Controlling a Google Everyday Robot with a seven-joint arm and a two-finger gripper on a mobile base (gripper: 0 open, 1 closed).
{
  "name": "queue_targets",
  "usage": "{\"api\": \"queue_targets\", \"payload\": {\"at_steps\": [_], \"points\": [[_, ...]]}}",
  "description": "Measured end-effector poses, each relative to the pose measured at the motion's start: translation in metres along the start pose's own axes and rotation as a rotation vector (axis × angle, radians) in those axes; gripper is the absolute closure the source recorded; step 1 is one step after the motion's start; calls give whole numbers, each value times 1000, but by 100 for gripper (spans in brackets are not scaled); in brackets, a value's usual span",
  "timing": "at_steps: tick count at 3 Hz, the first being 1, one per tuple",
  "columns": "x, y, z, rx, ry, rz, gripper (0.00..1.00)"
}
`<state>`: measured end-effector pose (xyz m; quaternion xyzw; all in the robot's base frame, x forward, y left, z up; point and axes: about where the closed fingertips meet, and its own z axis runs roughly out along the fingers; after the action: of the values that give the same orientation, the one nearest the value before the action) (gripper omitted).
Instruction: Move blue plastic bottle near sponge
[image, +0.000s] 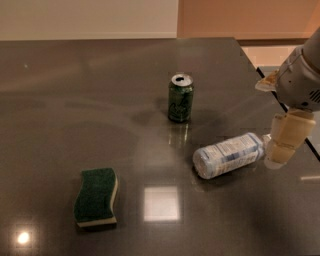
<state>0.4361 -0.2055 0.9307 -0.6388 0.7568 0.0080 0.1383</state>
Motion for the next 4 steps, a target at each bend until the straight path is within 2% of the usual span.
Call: {"api": "queue_targets", "payload": {"at_steps": [2,4], "points": [[-9,13,43,-59,-63,-114,0],[-9,22,70,-120,-61,-188,0]]}}
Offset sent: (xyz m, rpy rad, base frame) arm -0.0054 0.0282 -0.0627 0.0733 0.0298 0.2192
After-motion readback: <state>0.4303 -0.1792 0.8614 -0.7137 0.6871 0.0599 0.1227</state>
